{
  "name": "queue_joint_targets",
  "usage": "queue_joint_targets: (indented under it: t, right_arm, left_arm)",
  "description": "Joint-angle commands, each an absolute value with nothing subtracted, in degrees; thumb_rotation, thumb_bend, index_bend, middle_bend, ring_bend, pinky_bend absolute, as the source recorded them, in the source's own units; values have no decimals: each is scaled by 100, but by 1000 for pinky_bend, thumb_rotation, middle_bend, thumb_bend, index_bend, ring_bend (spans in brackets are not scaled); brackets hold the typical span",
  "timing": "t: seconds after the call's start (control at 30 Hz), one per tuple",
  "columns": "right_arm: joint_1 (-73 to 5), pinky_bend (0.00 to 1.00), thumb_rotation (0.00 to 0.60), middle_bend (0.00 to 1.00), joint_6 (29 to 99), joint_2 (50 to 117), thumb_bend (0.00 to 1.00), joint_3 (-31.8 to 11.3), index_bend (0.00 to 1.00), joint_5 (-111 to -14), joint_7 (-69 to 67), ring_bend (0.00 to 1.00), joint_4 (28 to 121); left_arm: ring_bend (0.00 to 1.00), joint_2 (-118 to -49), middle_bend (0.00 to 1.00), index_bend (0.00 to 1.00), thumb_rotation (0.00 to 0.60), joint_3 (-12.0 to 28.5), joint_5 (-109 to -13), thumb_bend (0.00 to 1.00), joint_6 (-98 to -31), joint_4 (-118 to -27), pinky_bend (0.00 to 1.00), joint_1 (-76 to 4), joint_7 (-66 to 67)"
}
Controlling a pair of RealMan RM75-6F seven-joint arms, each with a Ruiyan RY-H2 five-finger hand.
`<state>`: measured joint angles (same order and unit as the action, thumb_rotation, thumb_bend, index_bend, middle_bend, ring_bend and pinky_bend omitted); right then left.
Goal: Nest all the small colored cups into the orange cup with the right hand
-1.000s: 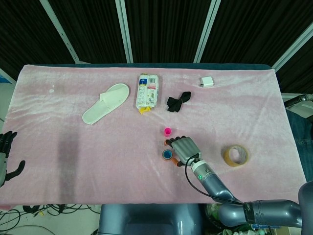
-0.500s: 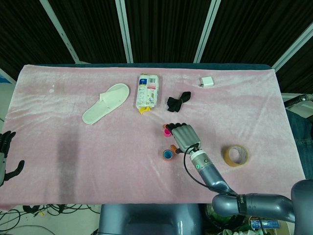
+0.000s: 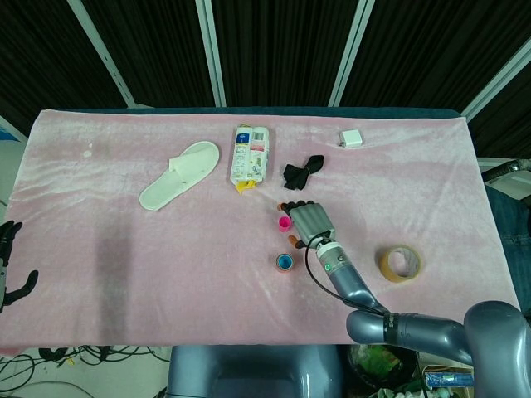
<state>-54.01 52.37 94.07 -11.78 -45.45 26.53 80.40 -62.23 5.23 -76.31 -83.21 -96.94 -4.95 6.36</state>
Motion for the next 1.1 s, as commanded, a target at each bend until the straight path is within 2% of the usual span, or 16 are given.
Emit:
queue_joint_targets:
  t: [0.03, 0.27, 0.53, 0.77, 0.9, 1.1]
  right_arm:
    - [-5431, 285, 600, 289, 5145, 9532, 275, -1182, 267, -4596, 2572, 251, 7866]
    - [-5469, 285, 600, 320, 4994, 9813, 288, -1196, 300, -4648, 2458, 260, 7363]
    - [-5402, 285, 600, 482, 4992, 10033, 340, -1196, 465, -4886, 2210, 323, 6957]
    - [-5341, 286, 600, 534, 5039, 10193, 389, -1231, 545, -5292, 1868, 352, 6676]
    - [-5311, 286, 600, 534, 5132, 10091, 394, -1299, 549, -5457, 1807, 352, 6837]
    - [-5208, 286, 600, 530, 5335, 9573, 395, -1390, 549, -5467, 2068, 352, 7698]
  left_arm:
    - [0, -6221, 57, 70, 600, 520, -7629, 342, -8313, -9697, 7, -496, 639]
    - [0, -6211, 57, 70, 600, 545, -7599, 342, -8327, -9705, 7, -489, 606]
    - [0, -6207, 57, 70, 600, 548, -7581, 342, -8299, -9698, 8, -499, 613]
    - [0, -6203, 57, 70, 600, 556, -7558, 342, -8302, -9707, 8, -494, 613]
    - [0, -6209, 57, 70, 600, 544, -7574, 342, -8299, -9708, 8, -494, 620]
    - [0, -6208, 57, 70, 600, 542, -7574, 342, -8283, -9722, 7, -501, 624]
